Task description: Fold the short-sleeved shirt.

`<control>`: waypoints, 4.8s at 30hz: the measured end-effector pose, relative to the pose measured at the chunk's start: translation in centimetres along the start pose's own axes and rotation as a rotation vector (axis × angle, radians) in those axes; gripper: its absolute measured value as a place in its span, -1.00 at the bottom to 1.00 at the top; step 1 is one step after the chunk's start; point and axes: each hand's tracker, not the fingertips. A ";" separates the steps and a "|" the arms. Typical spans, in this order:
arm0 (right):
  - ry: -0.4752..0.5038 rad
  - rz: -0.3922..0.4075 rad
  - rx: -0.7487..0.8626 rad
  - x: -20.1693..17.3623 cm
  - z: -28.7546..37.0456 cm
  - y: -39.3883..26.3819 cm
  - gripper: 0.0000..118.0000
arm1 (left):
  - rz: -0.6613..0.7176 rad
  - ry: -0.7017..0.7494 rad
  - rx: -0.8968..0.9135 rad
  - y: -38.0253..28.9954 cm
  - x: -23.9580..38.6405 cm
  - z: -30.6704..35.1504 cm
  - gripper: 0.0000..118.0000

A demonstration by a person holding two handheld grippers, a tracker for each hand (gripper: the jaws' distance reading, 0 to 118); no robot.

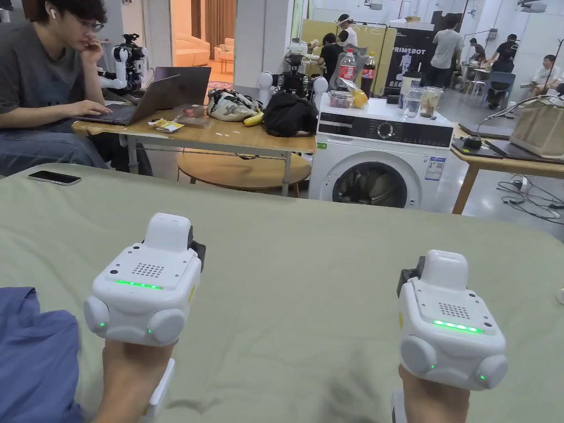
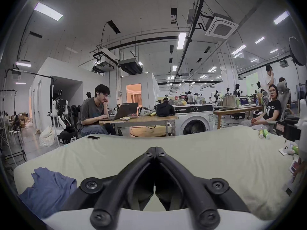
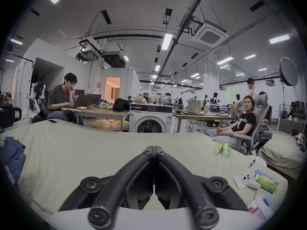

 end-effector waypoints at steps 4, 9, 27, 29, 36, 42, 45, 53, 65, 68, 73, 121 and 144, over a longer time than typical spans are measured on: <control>0.060 0.003 -0.010 -2.1 -0.1 0.5 -1.00 | -0.002 0.021 -0.026 0.1 -2.4 0.7 -1.00; 0.174 0.058 -0.011 -7.8 0.4 1.3 -1.00 | 0.008 0.125 -0.083 0.8 -6.8 2.2 -1.00; 0.482 0.122 -0.096 -23.2 3.4 -0.7 -1.00 | 0.408 0.236 -0.756 -5.8 -30.7 5.9 -1.00; 0.492 0.135 -0.113 -23.6 3.2 -1.4 -1.00 | 0.430 0.225 -0.829 -7.0 -32.2 5.2 -1.00; 0.488 0.171 -0.160 -23.2 2.0 -3.3 -1.00 | 0.498 0.205 -0.959 -12.4 -33.8 1.2 0.12; 0.465 0.202 -0.174 -22.1 1.1 -3.9 -1.00 | 0.275 0.260 -0.959 -16.1 -30.1 -0.3 0.24; 0.453 0.200 -0.174 -21.5 1.1 -3.6 -1.00 | 0.203 0.257 -0.924 -15.8 -28.2 0.5 0.31; 0.428 0.194 -0.188 -20.0 1.3 -3.8 -1.00 | 0.241 0.263 -0.827 -14.7 -29.2 1.7 -1.00; 0.356 0.143 -0.172 -15.0 0.2 -1.6 -1.00 | 0.309 0.162 -0.446 2.1 -27.6 1.2 -1.00; 0.323 0.130 -0.167 -13.0 -0.2 -1.2 -1.00 | 0.293 0.075 -0.385 6.4 -24.3 0.0 -1.00; 0.254 0.088 -0.147 -8.6 0.0 0.3 -1.00 | 0.221 -0.105 -0.274 12.8 -15.4 -1.8 -1.00; 0.116 0.059 -0.182 2.8 1.5 -1.2 -1.00 | 0.186 -0.329 -0.540 -5.6 3.3 0.2 -1.00; 0.069 0.074 -0.297 6.0 -3.0 -2.4 -1.00 | 0.117 -0.257 -0.927 -9.9 3.3 -29.7 0.10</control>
